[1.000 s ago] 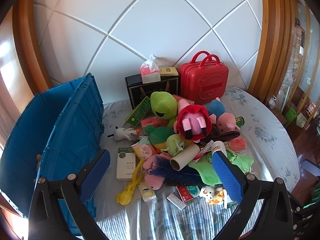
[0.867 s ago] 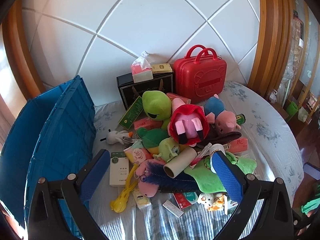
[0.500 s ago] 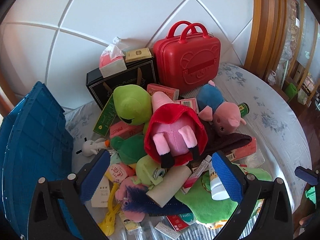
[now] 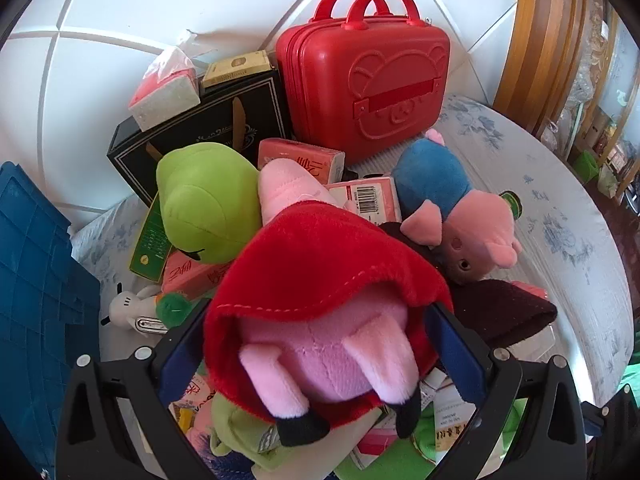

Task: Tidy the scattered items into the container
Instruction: 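Reach both tools into the pile toward the pink pig plush and white bottle, then grasp the red-dressed pig plush with left tool while right tool grasps white bottle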

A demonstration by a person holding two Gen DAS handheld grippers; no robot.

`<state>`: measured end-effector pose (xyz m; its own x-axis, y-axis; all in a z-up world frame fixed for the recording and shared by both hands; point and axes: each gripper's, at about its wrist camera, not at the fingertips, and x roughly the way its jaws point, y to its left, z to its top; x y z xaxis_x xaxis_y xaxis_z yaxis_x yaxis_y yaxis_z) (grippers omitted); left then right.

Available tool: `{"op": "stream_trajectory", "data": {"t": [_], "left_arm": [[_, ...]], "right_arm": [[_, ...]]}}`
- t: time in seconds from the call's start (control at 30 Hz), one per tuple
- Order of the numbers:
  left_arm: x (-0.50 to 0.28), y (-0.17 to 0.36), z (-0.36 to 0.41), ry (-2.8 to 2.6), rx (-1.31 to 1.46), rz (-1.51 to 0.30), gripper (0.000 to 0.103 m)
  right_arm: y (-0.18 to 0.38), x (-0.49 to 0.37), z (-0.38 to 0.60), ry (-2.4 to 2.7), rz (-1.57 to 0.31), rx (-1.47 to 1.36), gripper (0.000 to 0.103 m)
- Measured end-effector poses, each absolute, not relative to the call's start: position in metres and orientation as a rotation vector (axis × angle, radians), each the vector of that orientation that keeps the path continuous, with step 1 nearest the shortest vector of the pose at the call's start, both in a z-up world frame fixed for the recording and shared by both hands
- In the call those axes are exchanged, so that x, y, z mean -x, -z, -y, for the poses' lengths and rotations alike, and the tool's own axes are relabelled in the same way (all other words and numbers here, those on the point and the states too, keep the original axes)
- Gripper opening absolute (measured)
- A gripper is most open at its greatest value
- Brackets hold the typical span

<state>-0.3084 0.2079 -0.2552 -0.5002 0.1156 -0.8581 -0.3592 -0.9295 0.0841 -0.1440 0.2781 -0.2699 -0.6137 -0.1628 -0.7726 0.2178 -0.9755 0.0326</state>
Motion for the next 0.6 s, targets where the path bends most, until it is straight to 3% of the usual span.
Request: {"op": "stream_trajectory", "data": {"t": [0.1, 0.23, 0.6], "left_arm": [[0.316, 0.271, -0.201, -2.427, 1.435, -0.337, 0.081], [0.308, 0.268, -0.182, -2.412, 1.361, -0.251, 0.067], [0.28, 0.242, -0.151, -2.443, 1.245, -0.185, 0.064]], "right_arm": [[0.277, 0.149, -0.274, 2.646, -0.101, -1.27, 0.103], [0.283, 0.155, -0.271, 2.651, -0.099, -1.277, 0.103], [0.292, 0.166, -0.266, 2.723, -0.074, -1.287, 0.102]]}}
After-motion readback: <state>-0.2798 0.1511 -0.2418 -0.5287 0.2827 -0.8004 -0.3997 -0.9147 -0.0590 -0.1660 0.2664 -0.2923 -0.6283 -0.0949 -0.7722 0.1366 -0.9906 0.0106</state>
